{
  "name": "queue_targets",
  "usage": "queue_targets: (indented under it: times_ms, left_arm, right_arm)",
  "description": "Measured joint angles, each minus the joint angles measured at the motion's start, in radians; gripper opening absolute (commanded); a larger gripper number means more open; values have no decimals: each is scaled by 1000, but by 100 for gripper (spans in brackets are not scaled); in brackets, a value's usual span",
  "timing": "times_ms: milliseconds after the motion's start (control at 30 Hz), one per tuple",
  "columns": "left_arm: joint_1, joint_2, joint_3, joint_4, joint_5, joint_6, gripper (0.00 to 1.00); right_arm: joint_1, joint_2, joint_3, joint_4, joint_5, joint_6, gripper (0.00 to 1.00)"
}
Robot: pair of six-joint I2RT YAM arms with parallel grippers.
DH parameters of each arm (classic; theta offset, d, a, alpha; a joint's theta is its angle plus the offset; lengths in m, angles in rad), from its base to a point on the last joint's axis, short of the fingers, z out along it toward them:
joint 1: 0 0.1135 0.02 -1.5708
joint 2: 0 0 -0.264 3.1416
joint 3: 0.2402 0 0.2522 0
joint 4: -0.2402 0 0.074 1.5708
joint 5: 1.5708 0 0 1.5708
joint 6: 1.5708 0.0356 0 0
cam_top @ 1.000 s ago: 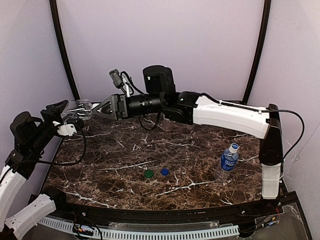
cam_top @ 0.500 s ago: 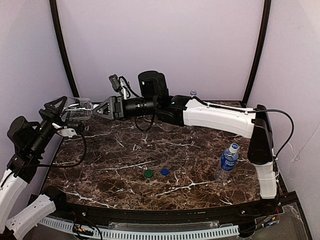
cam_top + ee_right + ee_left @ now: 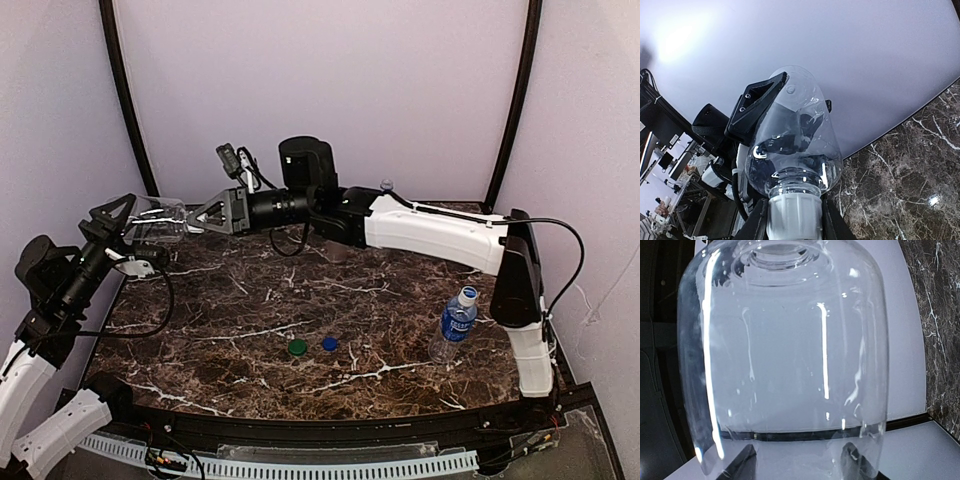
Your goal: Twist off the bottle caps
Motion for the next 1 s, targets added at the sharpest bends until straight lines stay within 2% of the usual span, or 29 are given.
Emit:
queue_targets:
  times_ms: [167, 233, 267, 400, 500, 633, 733, 833, 1000]
  left_arm:
    - [-4, 9, 28, -56, -3, -59, 46]
    - [-4, 31, 105, -190, 19, -112, 46]
    - [-3, 56, 174, -307, 34, -150, 45]
    - [-2, 133, 354, -609, 127, -314, 45]
    - [-4, 139, 398, -750, 228, -423, 45]
    - [-4, 139, 410, -886, 317, -483, 46]
    - [-5, 147, 411, -987, 371, -480, 46]
    - [-10, 160, 412, -1085, 397, -451, 46]
    - [-13, 180, 412, -1172, 400, -426, 46]
  right_arm:
    - [0, 0, 19, -40, -8, -61, 0]
    - [7, -6, 29, -82, 1, -121, 0]
    - [16, -19, 29, -112, 19, -176, 0]
    - [86, -129, -41, -202, 199, -486, 0]
    - [159, -209, -106, -253, 355, -739, 0]
    - [251, -261, -181, -283, 553, -1056, 0]
    - [331, -298, -293, -224, 736, -1357, 0]
    - [402, -323, -454, -47, 900, -1715, 0]
    - [446, -311, -643, 275, 1016, -2217, 0]
